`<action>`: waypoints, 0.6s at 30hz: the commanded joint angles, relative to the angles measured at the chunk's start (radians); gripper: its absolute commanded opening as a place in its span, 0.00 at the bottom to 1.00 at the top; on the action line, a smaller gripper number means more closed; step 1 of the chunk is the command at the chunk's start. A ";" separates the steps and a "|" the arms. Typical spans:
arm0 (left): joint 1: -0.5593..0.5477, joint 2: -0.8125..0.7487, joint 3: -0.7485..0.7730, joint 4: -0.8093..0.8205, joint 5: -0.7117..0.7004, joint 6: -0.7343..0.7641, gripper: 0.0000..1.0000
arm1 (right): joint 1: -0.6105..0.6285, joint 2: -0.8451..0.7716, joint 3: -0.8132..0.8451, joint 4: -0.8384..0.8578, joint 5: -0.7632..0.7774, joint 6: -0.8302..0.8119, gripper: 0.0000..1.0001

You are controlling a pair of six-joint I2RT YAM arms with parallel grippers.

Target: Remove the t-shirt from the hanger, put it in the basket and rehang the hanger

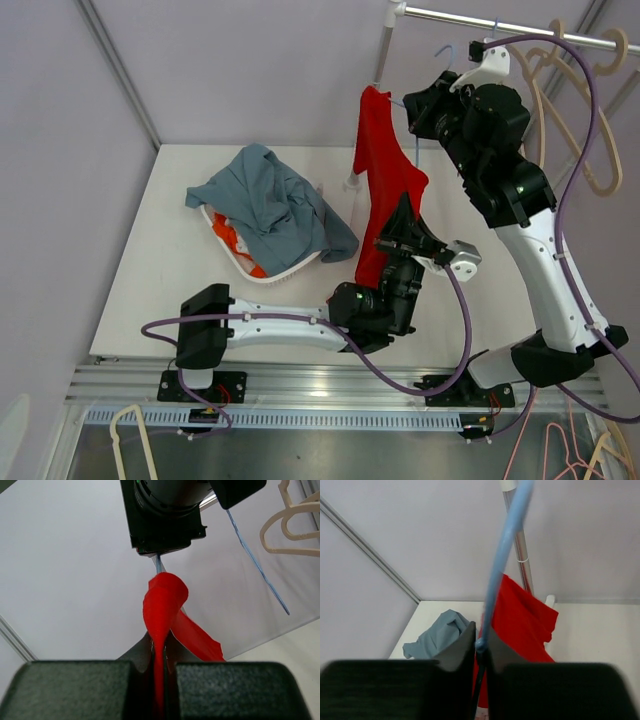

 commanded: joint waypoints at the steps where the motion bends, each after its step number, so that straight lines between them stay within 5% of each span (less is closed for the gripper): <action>1: -0.011 -0.054 0.029 0.294 0.078 0.028 0.01 | -0.005 0.004 0.040 0.035 0.012 0.014 0.00; 7: -0.011 -0.052 0.011 0.294 0.064 0.007 0.02 | -0.005 0.003 0.043 0.047 0.041 -0.021 0.00; 10: -0.011 -0.055 -0.009 0.294 0.049 -0.013 0.26 | -0.005 0.000 0.052 0.045 0.058 -0.036 0.00; 18: -0.026 -0.077 -0.096 0.294 -0.044 -0.059 0.67 | -0.005 0.021 0.127 0.035 0.118 -0.092 0.00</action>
